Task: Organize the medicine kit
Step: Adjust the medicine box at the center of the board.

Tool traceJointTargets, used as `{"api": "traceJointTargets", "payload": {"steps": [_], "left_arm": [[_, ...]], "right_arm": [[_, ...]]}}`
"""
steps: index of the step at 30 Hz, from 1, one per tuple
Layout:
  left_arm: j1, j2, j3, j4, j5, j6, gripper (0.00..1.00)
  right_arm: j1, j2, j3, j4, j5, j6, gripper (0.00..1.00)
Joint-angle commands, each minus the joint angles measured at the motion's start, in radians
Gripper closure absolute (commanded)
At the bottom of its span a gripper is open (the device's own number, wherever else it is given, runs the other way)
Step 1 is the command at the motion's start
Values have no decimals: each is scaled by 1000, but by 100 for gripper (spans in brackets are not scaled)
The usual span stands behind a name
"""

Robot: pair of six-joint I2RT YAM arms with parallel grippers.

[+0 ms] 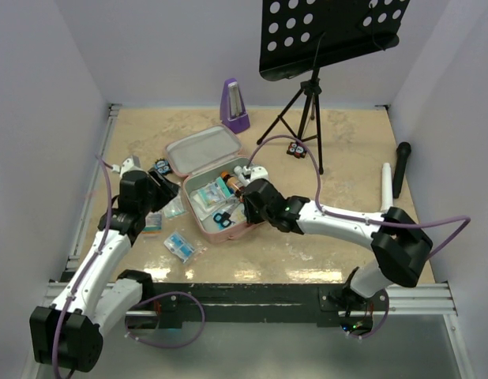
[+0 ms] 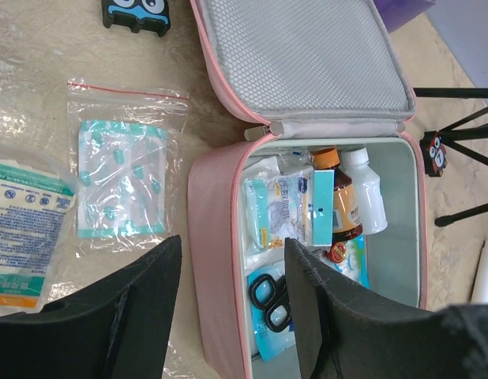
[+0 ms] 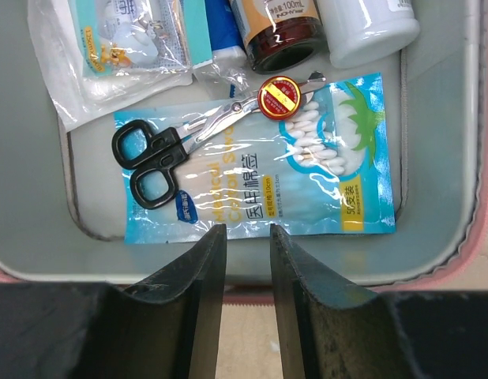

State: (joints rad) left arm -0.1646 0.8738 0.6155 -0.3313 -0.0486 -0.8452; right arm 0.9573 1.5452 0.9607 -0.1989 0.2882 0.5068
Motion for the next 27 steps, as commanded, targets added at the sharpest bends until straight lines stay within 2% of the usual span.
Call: {"api": "traceJointTargets", "payload": {"steps": [1, 16, 23, 27], "left_arm": [[13, 22, 47, 29, -4, 18, 41], [45, 158, 69, 132, 79, -14, 37], [56, 270, 56, 241, 157, -35, 30], [59, 317, 10, 357, 223, -64, 29]], "right_arm": [[6, -53, -43, -23, 0, 36, 68], [6, -135, -160, -99, -1, 117, 66], [6, -209, -186, -146, -12, 179, 64], [6, -241, -197, -157, -15, 200, 62]]}}
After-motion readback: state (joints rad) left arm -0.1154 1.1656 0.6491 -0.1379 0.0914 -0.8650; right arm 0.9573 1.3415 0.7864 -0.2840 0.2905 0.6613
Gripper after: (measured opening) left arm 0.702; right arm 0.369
